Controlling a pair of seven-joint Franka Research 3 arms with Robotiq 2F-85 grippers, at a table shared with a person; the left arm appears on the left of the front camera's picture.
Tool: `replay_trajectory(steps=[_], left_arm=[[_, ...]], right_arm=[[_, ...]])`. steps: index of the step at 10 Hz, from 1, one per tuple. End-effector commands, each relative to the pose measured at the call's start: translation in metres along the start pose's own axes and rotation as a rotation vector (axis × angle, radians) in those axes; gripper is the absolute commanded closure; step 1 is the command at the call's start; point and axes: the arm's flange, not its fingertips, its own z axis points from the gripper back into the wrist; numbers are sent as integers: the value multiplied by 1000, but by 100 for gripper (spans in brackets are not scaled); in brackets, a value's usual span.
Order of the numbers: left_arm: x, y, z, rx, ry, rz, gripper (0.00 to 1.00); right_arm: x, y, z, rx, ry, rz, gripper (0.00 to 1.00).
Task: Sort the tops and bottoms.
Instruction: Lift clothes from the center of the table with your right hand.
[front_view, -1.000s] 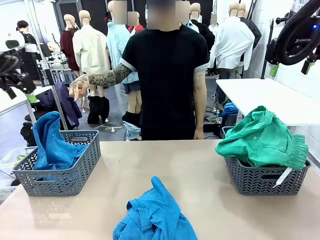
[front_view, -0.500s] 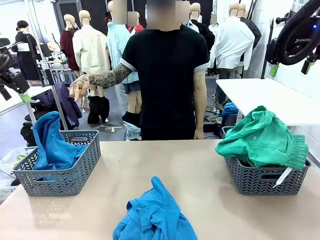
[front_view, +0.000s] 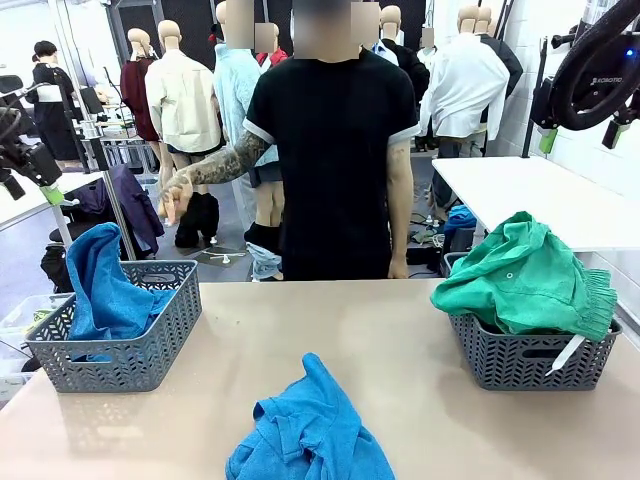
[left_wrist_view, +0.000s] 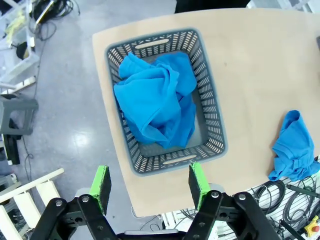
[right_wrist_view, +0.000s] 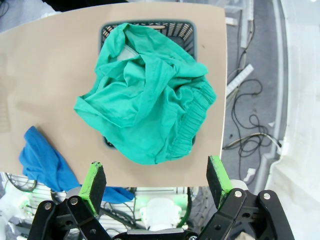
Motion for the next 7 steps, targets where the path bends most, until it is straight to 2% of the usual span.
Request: replay_trajectory(steps=[1, 3, 4, 7], left_arm=[[0, 1, 2, 19, -8, 13, 19], [0, 0, 0, 0, 0, 0, 19], [-7, 25, 11, 42, -48, 22, 19], [-36, 127, 28, 103, -65, 199, 19]], right_arm=[[-2, 0, -3, 4, -10, -3, 0], [-2, 0, -3, 4, -10, -3, 0], [-2, 0, -3, 4, -10, -3, 0], [-2, 0, -3, 4, -10, -3, 0]])
